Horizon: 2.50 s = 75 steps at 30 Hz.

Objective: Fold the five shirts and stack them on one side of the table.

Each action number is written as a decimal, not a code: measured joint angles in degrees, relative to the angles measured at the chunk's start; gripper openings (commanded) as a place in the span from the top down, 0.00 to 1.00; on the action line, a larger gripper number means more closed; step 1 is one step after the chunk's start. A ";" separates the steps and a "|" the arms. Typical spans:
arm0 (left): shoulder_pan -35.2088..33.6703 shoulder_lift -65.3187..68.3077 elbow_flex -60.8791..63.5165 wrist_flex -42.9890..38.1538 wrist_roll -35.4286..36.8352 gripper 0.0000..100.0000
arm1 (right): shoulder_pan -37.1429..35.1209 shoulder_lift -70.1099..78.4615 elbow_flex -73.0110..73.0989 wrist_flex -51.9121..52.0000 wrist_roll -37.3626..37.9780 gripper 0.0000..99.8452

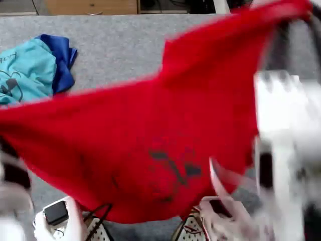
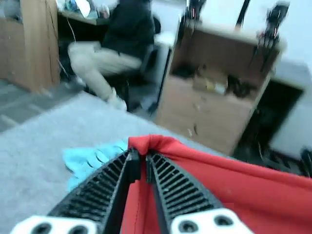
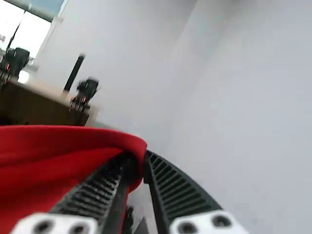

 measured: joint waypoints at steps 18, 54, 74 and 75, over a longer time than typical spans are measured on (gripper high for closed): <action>11.08 50.81 29.98 -64.00 0.79 0.98 | -2.90 49.05 16.88 -36.04 -8.18 1.00; 12.66 36.66 51.78 -34.73 -4.57 0.98 | -4.31 64.53 -23.56 33.93 -3.96 1.00; 13.80 33.41 60.31 -25.32 -7.74 0.98 | 4.66 4.75 71.91 -3.08 4.66 1.00; 13.45 32.44 61.10 -24.97 -7.74 0.98 | 4.75 2.29 75.96 -4.75 5.63 1.00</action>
